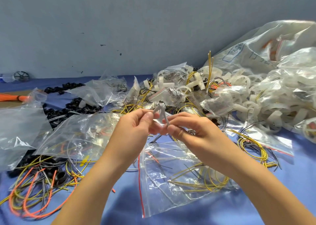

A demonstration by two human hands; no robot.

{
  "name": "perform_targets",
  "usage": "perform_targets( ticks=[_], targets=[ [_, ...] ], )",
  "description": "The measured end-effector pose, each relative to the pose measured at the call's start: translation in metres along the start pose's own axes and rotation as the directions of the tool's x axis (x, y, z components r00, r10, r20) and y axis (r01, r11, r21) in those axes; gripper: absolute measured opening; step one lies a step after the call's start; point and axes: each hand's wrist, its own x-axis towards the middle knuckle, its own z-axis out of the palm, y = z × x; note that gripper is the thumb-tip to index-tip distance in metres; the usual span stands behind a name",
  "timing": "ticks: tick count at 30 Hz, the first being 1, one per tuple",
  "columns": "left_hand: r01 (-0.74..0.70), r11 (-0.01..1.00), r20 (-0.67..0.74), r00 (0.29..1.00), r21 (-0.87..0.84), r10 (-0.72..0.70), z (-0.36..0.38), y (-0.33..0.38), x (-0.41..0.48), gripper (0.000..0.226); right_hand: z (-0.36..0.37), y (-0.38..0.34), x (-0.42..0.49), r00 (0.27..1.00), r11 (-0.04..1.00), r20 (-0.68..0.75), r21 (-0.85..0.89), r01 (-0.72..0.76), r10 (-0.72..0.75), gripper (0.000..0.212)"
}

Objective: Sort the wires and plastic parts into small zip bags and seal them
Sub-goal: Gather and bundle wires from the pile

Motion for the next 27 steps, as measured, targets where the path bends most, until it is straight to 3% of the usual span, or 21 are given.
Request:
perform_targets(
  ticks=[2,5,7,12,17,20,22,25,27],
  targets=[
    [0.035,0.986,0.105,0.994,-0.162,-0.018,0.006,0.004,-0.002,0.021,0.004,0.001,0.001,0.999,0.999,-0.033,-0.04,0.017,-0.018,0.018],
    [0.003,0.974,0.138,0.99,-0.225,0.028,0.012,0.006,-0.007,0.019,0.009,0.0,0.002,0.992,0.999,-0.122,-0.04,0.02,-0.025,0.014],
    [-0.084,0.984,0.14,0.984,-0.157,0.106,0.011,0.007,-0.009,0.021,0.01,0.0,0.002,0.984,1.0,-0.177,-0.024,0.015,-0.019,0.012],
    [-0.267,0.964,0.307,0.916,-0.011,0.258,0.006,0.009,-0.015,0.027,0.01,0.002,0.004,0.978,1.0,-0.207,-0.01,-0.006,0.003,0.013],
    [-0.274,0.961,0.266,0.93,0.034,0.255,0.007,-0.002,-0.018,0.03,0.018,0.002,0.002,0.978,0.996,-0.2,-0.055,-0.064,0.051,0.009],
    [-0.129,0.992,0.151,0.98,-0.012,0.13,0.0,-0.01,-0.016,0.03,0.018,-0.001,0.002,0.997,0.976,-0.067,-0.207,-0.061,0.048,0.023],
    [0.069,0.997,0.007,0.998,-0.032,-0.069,-0.008,-0.017,-0.011,0.031,0.012,-0.003,0.002,0.998,0.968,-0.02,-0.243,-0.058,0.055,0.029],
    [0.373,0.919,-0.03,0.925,-0.126,-0.38,-0.035,-0.027,-0.004,0.029,-0.002,0.0,0.0,0.997,0.961,-0.063,-0.268,-0.065,0.05,0.03],
    [0.503,0.863,0.06,0.861,0.044,-0.505,-0.057,-0.035,-0.008,0.027,-0.006,0.003,-0.002,0.997,0.967,-0.067,-0.247,-0.057,0.042,0.03]
  ],
)
